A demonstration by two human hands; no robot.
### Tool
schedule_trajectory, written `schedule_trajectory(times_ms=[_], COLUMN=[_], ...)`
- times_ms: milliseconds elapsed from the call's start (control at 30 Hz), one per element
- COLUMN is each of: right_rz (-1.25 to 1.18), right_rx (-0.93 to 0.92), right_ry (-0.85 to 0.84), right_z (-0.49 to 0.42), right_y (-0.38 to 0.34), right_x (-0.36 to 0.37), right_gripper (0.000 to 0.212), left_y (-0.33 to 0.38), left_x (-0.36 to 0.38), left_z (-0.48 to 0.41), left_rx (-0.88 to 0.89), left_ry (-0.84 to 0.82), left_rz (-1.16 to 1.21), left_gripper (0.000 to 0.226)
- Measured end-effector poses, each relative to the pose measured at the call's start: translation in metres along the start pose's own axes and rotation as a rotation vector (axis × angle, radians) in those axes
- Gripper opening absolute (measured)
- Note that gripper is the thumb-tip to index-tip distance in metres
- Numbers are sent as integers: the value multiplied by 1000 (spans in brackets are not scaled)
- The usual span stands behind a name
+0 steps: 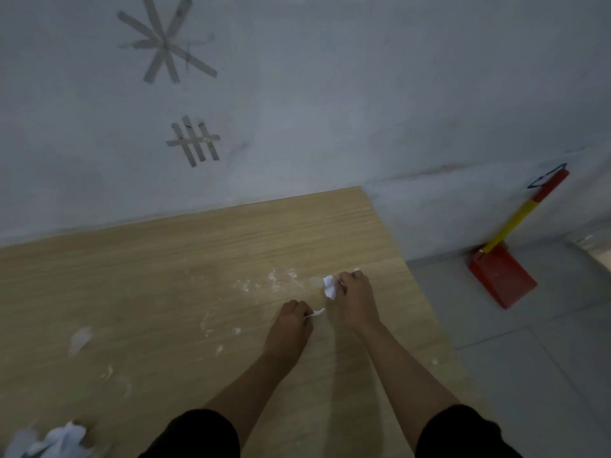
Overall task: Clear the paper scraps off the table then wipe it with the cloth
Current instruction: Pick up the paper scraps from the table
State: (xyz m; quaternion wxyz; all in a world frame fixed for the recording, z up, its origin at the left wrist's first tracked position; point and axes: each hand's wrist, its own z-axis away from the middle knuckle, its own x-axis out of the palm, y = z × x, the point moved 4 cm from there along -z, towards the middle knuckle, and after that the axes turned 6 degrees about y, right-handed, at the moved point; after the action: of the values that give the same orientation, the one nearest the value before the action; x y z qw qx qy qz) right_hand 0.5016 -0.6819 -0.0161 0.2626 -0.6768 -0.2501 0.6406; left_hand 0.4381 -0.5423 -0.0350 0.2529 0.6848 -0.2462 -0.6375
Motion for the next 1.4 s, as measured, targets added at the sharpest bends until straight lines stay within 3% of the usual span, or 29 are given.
schedule_trajectory(times_ms=[200, 300, 400, 533, 700, 833, 1067, 1267, 1400], right_rz=[61, 20, -42, -112, -210, -289, -302, -253, -250], right_rx=[-70, -35, -13, -50, -81, -67, -99, -142, -174], right_ry=[-46, -35, -40, -153, -282, -308, -364, -428, -449], right_z=[-3, 2, 10, 36, 73, 103, 150, 225, 267], right_y=[-5, -10, -18, -46, -83, -116, -162, -211, -237], right_x=[28, 32, 36, 51, 72, 86, 120, 165, 200], right_gripper=[14, 7, 10, 12, 14, 17, 14, 22, 14], left_y=[-26, -38, -49, -55, -60, -77, -122, -182, -212], left_x=[-35, -47, -56, -70, -94, -123, -185, -236, -264], left_z=[3, 8, 14, 22, 38, 55, 105, 178, 216], left_rx=[-118, -224, -267, -271, -348, -354, -426, -474, -484], left_ry=[135, 201, 270, 310, 195, 226, 395, 593, 634], left_rz=[76, 137, 171, 232, 431, 353, 352, 172, 84], left_gripper=[7, 15, 9, 3, 34, 5, 12, 14, 15])
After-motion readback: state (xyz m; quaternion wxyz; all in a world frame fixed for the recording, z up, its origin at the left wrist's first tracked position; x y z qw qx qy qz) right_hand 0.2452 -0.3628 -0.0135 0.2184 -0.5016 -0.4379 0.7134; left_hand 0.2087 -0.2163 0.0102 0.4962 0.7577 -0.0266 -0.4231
